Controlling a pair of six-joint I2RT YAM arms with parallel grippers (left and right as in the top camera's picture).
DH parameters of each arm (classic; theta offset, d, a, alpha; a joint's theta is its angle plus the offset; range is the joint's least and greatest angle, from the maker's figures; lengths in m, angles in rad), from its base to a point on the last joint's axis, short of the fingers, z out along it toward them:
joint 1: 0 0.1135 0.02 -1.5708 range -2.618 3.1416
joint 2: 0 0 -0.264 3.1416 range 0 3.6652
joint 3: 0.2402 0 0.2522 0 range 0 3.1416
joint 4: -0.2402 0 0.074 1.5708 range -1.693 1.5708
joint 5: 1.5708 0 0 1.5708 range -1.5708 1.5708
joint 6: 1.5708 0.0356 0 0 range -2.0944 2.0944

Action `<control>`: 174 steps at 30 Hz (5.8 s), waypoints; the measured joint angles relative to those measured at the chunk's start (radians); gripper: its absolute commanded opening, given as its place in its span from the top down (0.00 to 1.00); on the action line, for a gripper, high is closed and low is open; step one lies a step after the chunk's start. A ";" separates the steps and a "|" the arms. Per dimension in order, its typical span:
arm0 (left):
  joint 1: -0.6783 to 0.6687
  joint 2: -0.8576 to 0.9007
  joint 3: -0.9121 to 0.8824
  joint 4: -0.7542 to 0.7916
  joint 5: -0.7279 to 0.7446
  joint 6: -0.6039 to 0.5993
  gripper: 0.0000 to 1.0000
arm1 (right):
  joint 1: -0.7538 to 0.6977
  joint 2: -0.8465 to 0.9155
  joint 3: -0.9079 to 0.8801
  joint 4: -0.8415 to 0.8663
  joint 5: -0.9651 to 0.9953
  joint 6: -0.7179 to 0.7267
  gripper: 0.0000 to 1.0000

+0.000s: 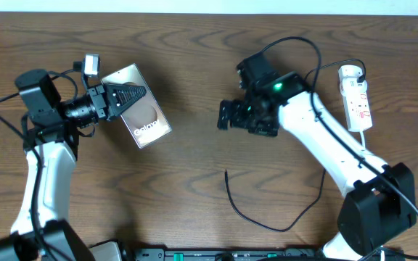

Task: Plug charger to phone and switch on socket
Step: 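Open the right gripper and pull it away, left gripper keeping the phone, then lower the right gripper onto the black charger cable on the table, then close the right gripper on the cable's connector end, then lift the connector with the right gripper toward the phone's bottom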

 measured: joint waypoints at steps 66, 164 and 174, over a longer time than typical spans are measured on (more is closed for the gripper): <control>0.228 0.102 0.000 0.008 0.000 0.006 0.93 | 0.338 0.022 -0.438 0.303 0.249 0.235 0.56; 0.228 0.102 0.000 -0.003 0.000 0.006 0.93 | -0.185 0.019 -0.152 0.012 -0.944 -0.730 0.99; 0.155 0.102 0.000 -0.002 0.000 0.006 0.93 | -0.084 0.019 -0.152 -0.157 -1.091 -1.367 0.98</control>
